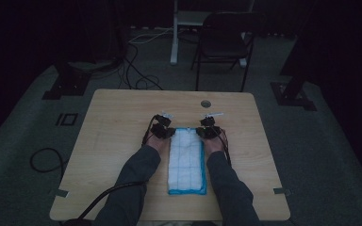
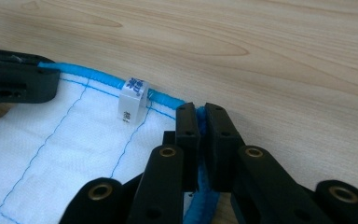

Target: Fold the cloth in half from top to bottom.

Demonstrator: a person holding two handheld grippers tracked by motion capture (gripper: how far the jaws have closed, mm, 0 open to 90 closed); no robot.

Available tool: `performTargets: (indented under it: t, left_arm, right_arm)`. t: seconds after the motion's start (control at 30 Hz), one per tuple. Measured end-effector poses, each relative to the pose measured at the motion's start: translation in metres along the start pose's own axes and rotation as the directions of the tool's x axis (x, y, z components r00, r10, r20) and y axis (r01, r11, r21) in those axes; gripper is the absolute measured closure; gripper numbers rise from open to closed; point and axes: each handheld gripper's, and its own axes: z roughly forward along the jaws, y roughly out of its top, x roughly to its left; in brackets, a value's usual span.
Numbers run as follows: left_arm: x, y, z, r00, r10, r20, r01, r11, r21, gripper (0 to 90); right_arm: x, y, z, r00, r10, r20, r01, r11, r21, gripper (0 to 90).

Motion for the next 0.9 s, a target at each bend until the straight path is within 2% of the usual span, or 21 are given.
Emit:
performTargets:
  t: [0.1,0.5,0.9]
  left_arm:
    - [0.001,0.001,-0.001,1.0000,-0.008,0.006,0.008,0.9999,-0.007,87.5]
    - [-0.001,0.014,-0.014,1.0000,0.000,0.001,0.000,0.9983,-0.058,87.7]
    - [-0.003,0.027,-0.030,0.9999,0.011,-0.005,-0.011,0.9937,-0.111,87.7]
  right_arm:
    - [0.000,0.000,-0.002,1.0000,-0.004,-0.002,0.004,1.000,-0.008,86.1]
    - [-0.001,0.010,-0.015,0.9997,-0.024,0.002,0.024,0.998,-0.050,86.2]
    - [0.001,0.021,-0.032,0.9988,-0.049,0.002,0.049,0.992,-0.114,86.2]
